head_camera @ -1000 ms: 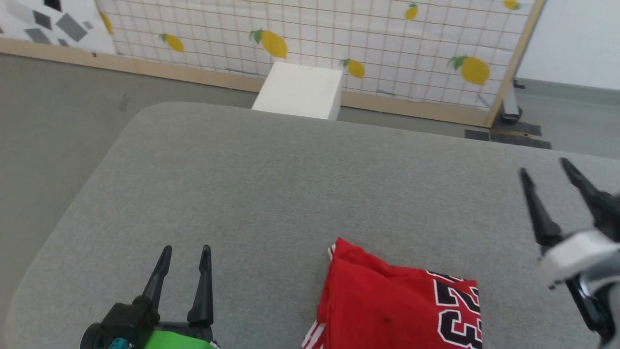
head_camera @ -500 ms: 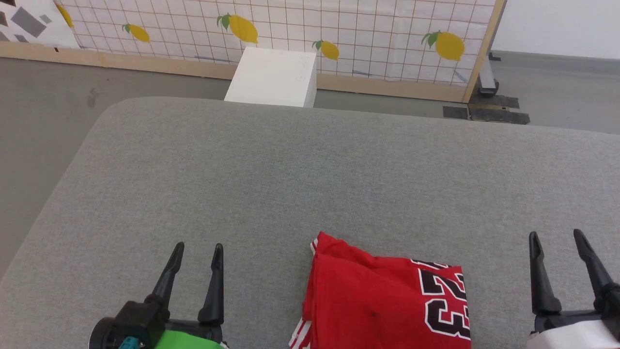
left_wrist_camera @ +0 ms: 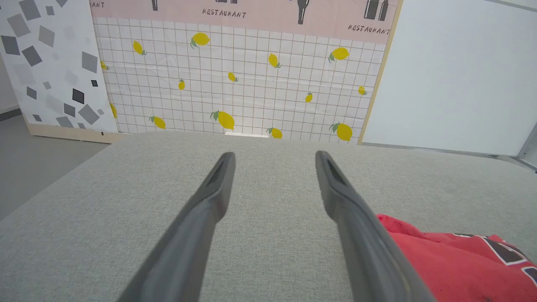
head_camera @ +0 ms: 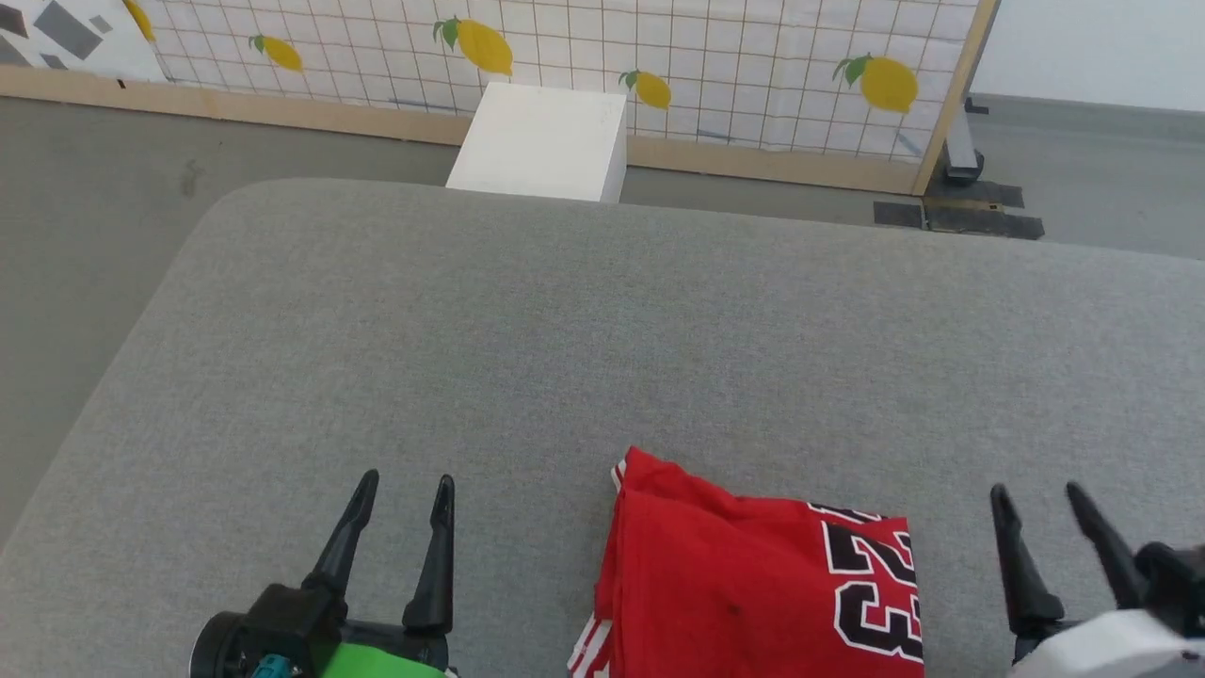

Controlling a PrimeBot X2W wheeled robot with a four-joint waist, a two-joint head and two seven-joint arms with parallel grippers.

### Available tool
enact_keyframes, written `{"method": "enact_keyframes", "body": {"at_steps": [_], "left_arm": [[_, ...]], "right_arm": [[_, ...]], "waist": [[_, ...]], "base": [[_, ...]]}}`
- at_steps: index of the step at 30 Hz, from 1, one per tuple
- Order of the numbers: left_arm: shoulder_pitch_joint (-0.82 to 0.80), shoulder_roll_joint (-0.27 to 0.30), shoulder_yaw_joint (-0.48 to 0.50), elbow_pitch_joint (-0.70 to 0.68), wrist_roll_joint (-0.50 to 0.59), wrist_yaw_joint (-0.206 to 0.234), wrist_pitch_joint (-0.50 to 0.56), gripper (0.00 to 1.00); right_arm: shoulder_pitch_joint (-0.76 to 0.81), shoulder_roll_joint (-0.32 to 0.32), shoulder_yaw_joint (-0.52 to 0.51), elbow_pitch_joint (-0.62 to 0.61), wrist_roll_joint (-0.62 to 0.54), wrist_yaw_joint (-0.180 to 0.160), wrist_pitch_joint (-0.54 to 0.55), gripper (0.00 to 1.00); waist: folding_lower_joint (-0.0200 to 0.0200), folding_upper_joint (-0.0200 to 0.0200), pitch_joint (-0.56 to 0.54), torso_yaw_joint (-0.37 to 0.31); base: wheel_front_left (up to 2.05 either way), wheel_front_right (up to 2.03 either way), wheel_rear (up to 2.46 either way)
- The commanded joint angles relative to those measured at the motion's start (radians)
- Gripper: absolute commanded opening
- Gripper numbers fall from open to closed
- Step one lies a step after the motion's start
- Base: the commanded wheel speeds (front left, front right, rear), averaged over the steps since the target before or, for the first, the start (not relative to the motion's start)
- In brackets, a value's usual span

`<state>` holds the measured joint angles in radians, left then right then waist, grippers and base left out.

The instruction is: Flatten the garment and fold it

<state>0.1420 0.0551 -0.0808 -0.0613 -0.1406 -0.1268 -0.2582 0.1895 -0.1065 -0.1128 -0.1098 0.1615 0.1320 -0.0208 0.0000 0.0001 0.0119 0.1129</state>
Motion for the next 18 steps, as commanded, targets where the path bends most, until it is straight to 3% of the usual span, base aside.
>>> {"method": "enact_keyframes", "body": {"at_steps": [1, 9, 15, 18], "left_arm": [[-0.02, -0.005, -0.005, 0.002, 0.005, -0.004, -0.004, 1.0], [-0.042, -0.005, -0.023, 0.012, -0.002, -0.004, -0.004, 1.0], [-0.059, -0.005, -0.03, 0.015, 0.0, -0.004, -0.004, 1.0], [-0.067, -0.005, -0.031, 0.016, 0.002, -0.004, -0.004, 1.0]], "right_arm": [[0.012, -0.021, 0.013, 0.001, 0.05, -0.001, 0.061, 1.0], [0.025, -0.105, 0.061, 0.018, 0.411, -0.001, 0.49, 1.0], [-0.013, -0.093, 0.065, 0.104, 0.521, -0.001, 0.626, 1.0], [-0.044, -0.088, 0.078, 0.152, 0.521, -0.001, 0.648, 1.0]], "waist": [[0.0, -0.0001, 0.009, 0.005], [0.0, -0.0001, 0.049, 0.035], [0.0, -0.0001, 0.071, 0.065], [0.0, -0.0001, 0.082, 0.079]], "base": [[0.0, 0.0, 0.0], [0.0, 0.0, 0.0], [0.0, 0.0, 0.0], [0.0, 0.0, 0.0]]}}
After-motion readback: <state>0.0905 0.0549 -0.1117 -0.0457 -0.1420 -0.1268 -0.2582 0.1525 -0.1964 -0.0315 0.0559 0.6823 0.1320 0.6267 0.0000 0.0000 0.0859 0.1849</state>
